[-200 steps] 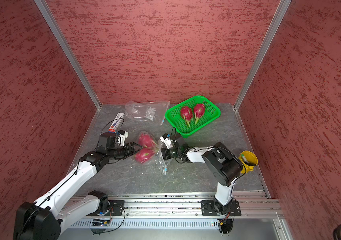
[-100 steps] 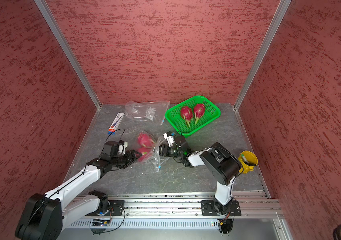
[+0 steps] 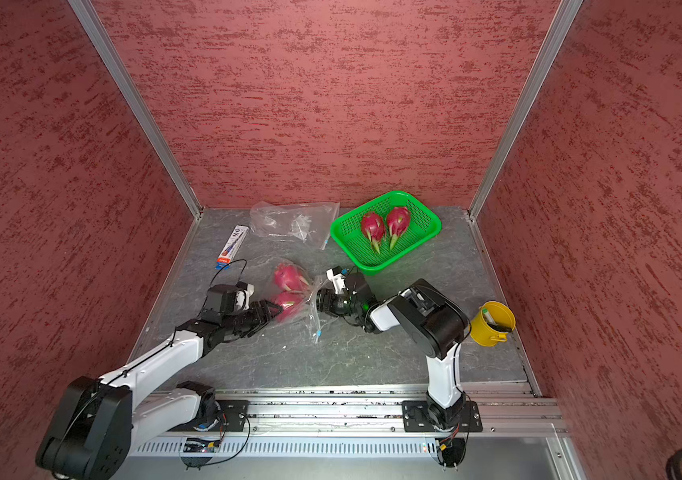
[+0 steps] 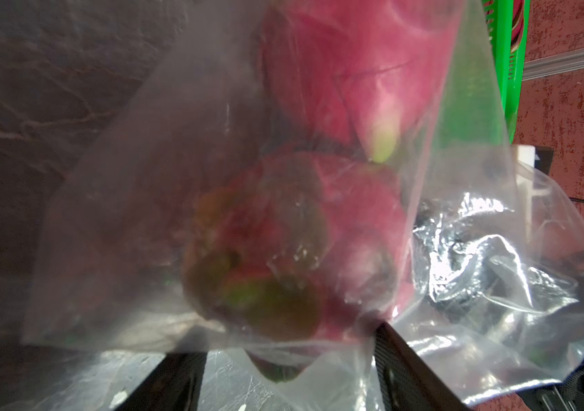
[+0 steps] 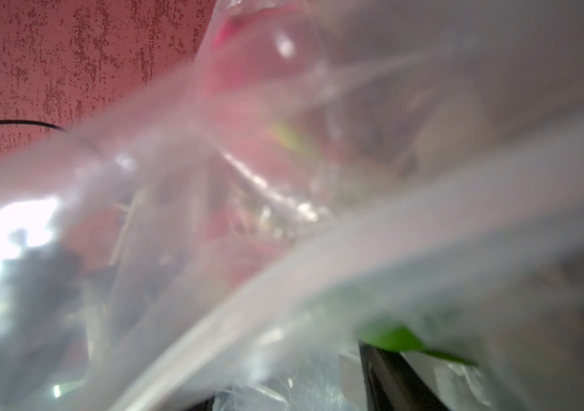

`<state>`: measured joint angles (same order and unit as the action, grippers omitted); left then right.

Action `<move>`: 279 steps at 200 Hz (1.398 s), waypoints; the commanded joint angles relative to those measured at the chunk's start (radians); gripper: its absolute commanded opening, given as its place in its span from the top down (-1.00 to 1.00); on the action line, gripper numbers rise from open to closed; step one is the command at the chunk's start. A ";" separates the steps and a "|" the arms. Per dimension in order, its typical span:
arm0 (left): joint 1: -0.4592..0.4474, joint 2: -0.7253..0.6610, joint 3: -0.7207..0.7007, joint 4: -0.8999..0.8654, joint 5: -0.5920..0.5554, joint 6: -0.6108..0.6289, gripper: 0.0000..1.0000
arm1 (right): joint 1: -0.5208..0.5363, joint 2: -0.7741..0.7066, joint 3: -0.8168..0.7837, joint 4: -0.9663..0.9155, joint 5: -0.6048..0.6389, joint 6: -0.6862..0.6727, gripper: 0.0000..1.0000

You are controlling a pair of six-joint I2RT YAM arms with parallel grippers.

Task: Open the zip-top bag and take out the dragon fruit
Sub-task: Pick up the dragon fruit from the zipper food storage bag.

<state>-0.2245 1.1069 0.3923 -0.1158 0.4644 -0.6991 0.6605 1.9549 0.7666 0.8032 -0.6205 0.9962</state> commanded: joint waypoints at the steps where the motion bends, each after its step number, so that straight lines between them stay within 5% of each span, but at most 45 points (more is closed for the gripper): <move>1: 0.010 0.011 -0.037 -0.024 -0.040 0.006 -0.46 | 0.016 0.035 0.054 0.024 0.021 0.022 -0.24; 76: 0.013 0.005 -0.007 -0.022 0.005 0.017 -0.45 | 0.022 0.139 0.143 0.090 0.027 0.096 -0.19; 130: 0.124 -0.083 0.152 -0.054 0.031 0.059 -0.48 | 0.020 0.118 0.154 0.013 0.045 0.044 0.11; 188: 0.169 0.148 0.202 0.147 0.059 0.064 -0.45 | 0.018 0.111 0.158 0.024 0.027 0.033 0.21; 279: 0.146 0.370 0.196 0.232 0.102 0.112 -0.31 | 0.021 0.171 0.190 0.199 -0.029 0.131 -0.01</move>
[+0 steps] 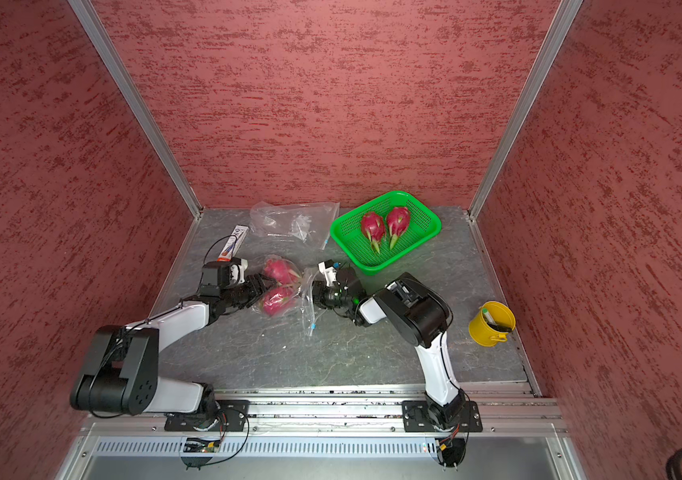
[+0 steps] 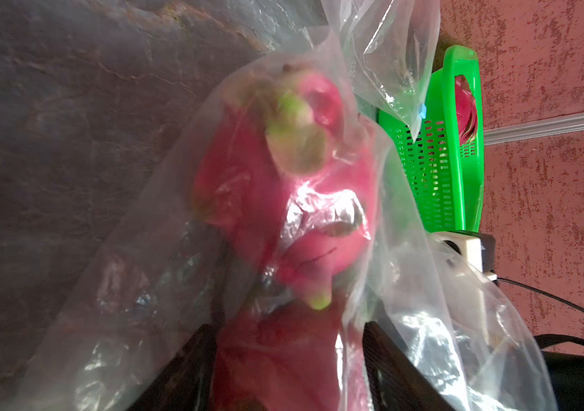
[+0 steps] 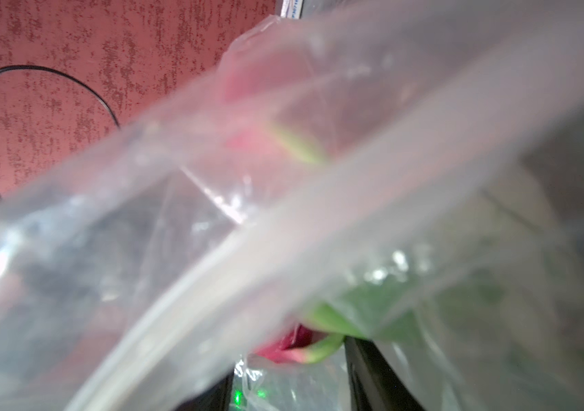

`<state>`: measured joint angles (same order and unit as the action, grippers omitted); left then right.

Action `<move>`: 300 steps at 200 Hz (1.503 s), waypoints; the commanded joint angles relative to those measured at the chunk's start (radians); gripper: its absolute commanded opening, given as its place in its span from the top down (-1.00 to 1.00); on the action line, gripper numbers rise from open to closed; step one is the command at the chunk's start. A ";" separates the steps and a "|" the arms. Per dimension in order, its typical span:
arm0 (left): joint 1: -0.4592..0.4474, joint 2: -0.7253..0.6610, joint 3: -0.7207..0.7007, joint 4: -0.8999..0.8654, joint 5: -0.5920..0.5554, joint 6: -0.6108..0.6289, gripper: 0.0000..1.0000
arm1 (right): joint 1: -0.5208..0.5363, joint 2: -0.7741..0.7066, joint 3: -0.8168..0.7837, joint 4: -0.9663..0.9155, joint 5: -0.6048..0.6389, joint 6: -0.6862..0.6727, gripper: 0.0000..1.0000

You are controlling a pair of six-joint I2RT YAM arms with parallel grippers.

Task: Open the zip-top bag and take out the dragon fruit
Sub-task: Pick up the dragon fruit from the zipper food storage bag.

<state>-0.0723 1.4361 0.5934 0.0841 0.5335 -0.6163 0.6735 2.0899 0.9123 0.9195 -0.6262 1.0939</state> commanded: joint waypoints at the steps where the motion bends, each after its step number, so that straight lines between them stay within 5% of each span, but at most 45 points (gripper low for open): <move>1: -0.006 0.042 -0.005 0.033 0.034 0.030 -0.30 | 0.008 0.038 0.045 0.084 -0.024 0.035 -0.01; 101: -0.007 0.113 0.036 0.002 0.066 0.091 -0.20 | 0.008 0.157 0.181 0.033 0.037 0.107 0.04; 149: -0.007 0.117 0.045 0.002 0.074 0.095 -0.20 | 0.008 0.171 0.185 0.043 0.042 0.104 0.63; 198: 0.001 0.093 0.039 -0.014 0.066 0.093 -0.20 | 0.005 0.148 0.129 0.195 0.038 0.099 1.00; 300: 0.110 -0.083 -0.017 -0.085 0.077 0.069 -0.74 | -0.040 -0.042 -0.048 0.211 0.052 -0.197 1.00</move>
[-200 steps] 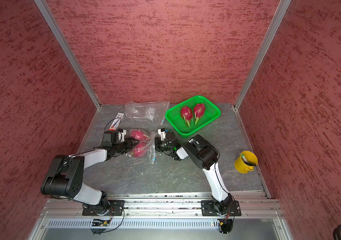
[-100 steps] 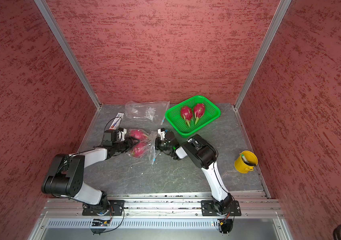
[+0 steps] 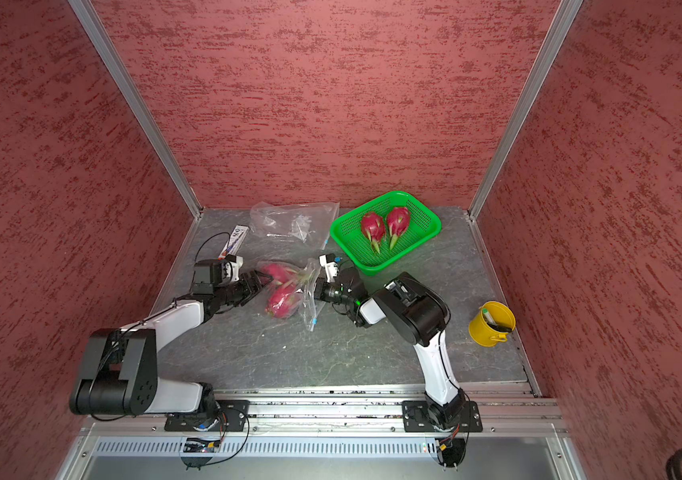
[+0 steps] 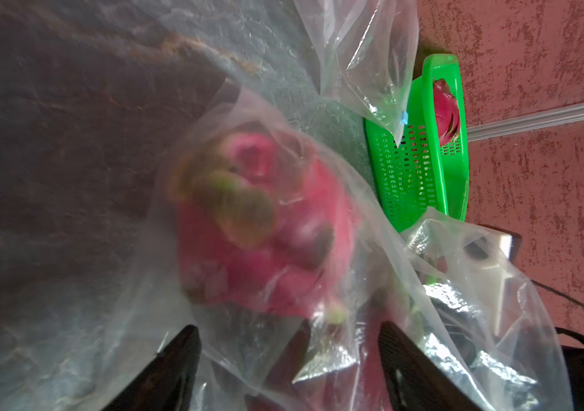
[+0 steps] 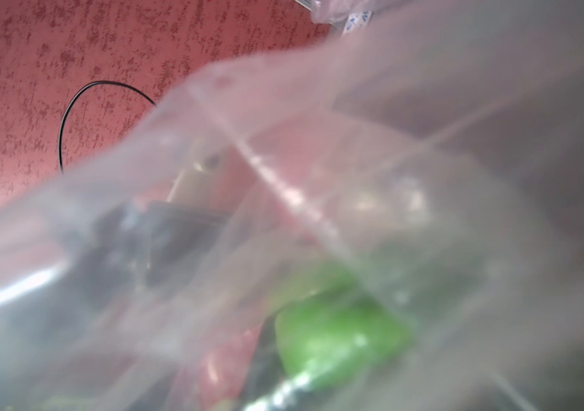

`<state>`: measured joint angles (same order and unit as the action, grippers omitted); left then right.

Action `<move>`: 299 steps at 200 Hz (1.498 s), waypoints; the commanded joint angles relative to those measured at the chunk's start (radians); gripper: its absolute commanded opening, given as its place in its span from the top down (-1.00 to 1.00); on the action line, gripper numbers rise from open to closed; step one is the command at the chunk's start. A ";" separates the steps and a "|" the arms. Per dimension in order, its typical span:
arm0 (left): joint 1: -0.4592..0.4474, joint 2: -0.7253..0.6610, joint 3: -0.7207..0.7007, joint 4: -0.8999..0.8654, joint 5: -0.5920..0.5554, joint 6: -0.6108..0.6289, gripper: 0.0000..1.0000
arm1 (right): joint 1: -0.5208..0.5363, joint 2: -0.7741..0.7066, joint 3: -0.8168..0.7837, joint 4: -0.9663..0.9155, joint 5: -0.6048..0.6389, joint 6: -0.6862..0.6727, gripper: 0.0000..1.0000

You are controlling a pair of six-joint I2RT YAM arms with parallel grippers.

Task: Open the zip-top bag and take out the dragon fruit
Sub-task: Pick up the dragon fruit from the zipper food storage bag.

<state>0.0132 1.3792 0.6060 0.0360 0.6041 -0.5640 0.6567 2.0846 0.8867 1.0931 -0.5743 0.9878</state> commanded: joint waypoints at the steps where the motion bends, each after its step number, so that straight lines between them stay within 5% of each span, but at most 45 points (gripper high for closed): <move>1: 0.026 -0.027 -0.031 -0.037 0.007 0.018 -0.74 | -0.024 -0.037 -0.022 0.038 -0.001 -0.092 1.00; 88: 0.030 0.033 -0.098 0.005 0.003 0.019 -0.74 | -0.077 -0.125 -0.083 -0.063 -0.007 -0.202 1.00; 123: -0.001 0.085 -0.108 0.056 -0.005 0.006 -0.55 | -0.084 -0.155 -0.095 -0.098 -0.013 -0.225 1.00; 137: -0.002 0.100 -0.119 0.102 0.011 -0.014 -0.34 | -0.085 -0.154 -0.095 -0.094 -0.018 -0.219 1.00; 171: -0.003 0.104 -0.117 0.133 0.020 -0.026 0.62 | -0.093 -0.160 -0.097 -0.082 -0.035 -0.199 1.00; 194: -0.002 0.086 -0.109 0.119 -0.004 -0.017 1.00 | -0.118 -0.204 -0.132 -0.105 -0.042 -0.201 1.00; 299: -0.002 0.079 -0.082 0.091 -0.059 -0.032 1.00 | -0.246 -0.543 -0.243 -0.460 -0.020 -0.397 1.00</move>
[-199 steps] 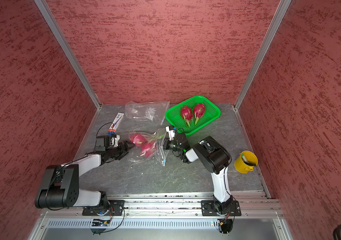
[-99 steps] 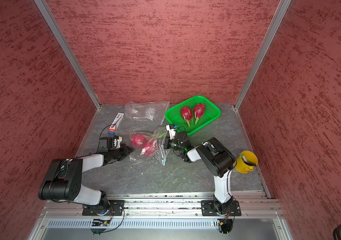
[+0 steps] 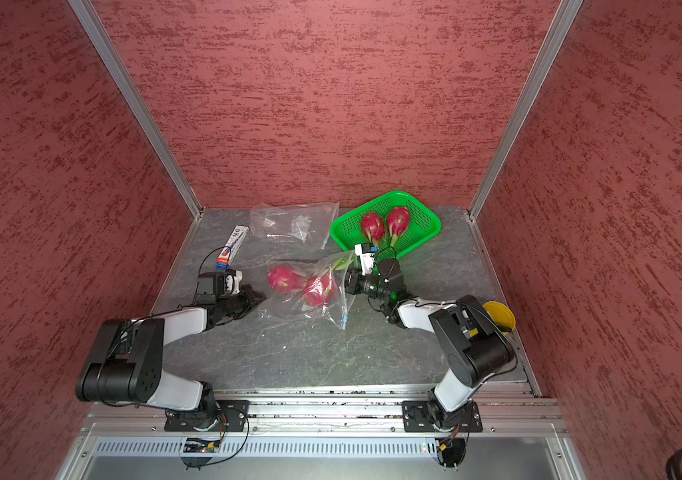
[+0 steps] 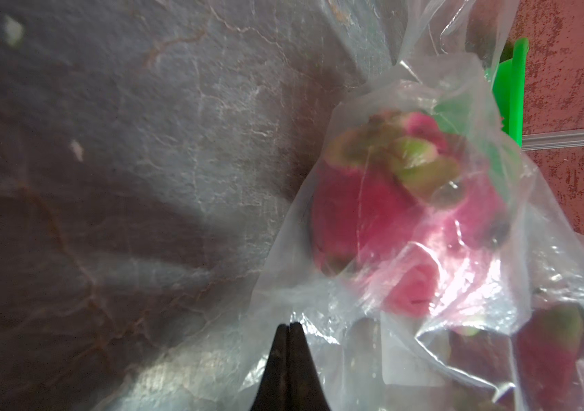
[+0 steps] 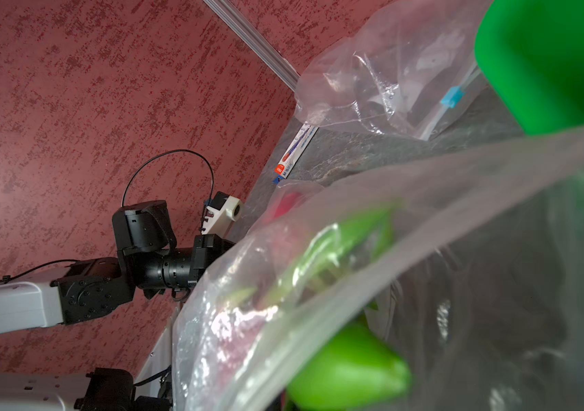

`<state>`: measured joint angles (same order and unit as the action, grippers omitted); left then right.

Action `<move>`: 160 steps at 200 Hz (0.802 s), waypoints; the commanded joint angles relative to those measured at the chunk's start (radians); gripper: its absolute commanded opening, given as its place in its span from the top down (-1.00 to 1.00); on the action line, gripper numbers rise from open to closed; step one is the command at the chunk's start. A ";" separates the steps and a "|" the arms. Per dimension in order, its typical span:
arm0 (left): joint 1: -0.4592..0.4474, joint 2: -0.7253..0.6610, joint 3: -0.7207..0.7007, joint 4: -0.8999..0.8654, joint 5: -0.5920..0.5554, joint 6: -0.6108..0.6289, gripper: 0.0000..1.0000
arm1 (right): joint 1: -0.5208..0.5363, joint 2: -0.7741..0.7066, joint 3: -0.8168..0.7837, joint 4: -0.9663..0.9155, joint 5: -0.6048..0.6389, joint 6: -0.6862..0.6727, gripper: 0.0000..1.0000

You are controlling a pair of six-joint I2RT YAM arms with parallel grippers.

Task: Open the zip-top bag and take out the dragon fruit
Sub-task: Pick up the dragon fruit from the zipper food storage bag.

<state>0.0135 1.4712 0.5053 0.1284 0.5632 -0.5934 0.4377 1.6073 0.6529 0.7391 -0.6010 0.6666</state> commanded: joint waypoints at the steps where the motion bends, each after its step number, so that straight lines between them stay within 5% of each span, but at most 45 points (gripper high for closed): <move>1: -0.003 -0.014 0.019 -0.001 -0.019 -0.004 1.00 | -0.028 -0.069 -0.010 -0.110 0.008 -0.078 1.00; 160: -0.001 0.009 0.022 0.016 -0.017 -0.020 1.00 | -0.245 -0.389 -0.040 -0.356 0.080 -0.179 1.00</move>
<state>0.0135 1.4715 0.5129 0.1291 0.5484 -0.6163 0.2291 1.2652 0.6083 0.4011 -0.5602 0.5056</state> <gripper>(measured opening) 0.045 0.049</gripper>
